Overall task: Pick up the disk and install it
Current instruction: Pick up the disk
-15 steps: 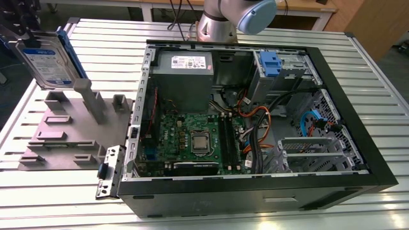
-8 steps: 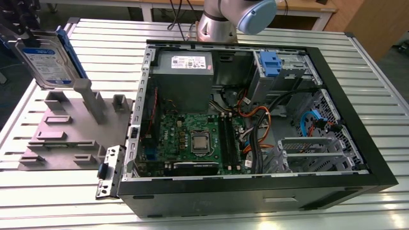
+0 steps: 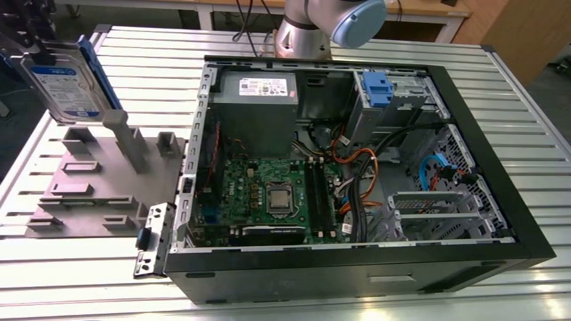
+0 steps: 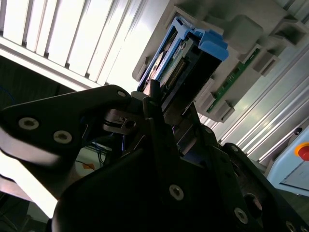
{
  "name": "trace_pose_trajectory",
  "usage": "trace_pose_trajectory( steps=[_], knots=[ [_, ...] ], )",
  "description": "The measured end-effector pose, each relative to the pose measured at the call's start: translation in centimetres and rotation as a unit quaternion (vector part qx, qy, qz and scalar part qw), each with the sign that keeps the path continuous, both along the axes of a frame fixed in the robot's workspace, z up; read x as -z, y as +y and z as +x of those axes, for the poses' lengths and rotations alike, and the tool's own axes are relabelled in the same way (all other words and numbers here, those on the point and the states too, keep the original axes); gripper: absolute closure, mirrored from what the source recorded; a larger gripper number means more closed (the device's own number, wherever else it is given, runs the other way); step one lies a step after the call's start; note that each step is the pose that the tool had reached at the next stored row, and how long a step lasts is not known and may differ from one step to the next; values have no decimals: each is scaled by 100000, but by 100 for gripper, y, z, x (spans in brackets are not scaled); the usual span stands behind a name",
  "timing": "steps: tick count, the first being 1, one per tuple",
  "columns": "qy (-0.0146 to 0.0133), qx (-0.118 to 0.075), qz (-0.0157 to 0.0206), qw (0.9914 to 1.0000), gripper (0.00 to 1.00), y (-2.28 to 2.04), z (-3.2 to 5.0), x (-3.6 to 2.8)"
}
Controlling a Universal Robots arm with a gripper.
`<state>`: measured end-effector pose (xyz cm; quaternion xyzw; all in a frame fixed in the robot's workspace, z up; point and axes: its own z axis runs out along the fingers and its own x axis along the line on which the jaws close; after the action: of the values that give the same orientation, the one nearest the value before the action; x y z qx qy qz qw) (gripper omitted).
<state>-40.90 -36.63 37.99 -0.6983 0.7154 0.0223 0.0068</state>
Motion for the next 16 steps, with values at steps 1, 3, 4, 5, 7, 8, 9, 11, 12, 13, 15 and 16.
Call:
trace_pose_trajectory(
  steps=[1,3,4,5,7,8,9,11,12,13,15,16],
  knots=[
    [-9,2,4,100000,65,0,0,-8],
    [-2,0,1,100000,65,0,0,-30],
    [-12,1,6,100000,65,0,0,-40],
    [-7,0,4,100000,65,0,0,-51],
    [-7,2,4,100000,65,0,0,-74],
    [-12,1,5,100000,65,0,0,-83],
    [-12,1,7,100000,65,0,0,-92],
    [-5,1,2,100000,65,0,0,-113],
    [-8,0,3,100000,65,0,0,-125],
    [-7,0,2,100000,65,0,0,-136],
    [-13,3,6,100000,65,0,-1,-155],
    [-14,1,8,100000,65,0,0,-163]
  ],
)
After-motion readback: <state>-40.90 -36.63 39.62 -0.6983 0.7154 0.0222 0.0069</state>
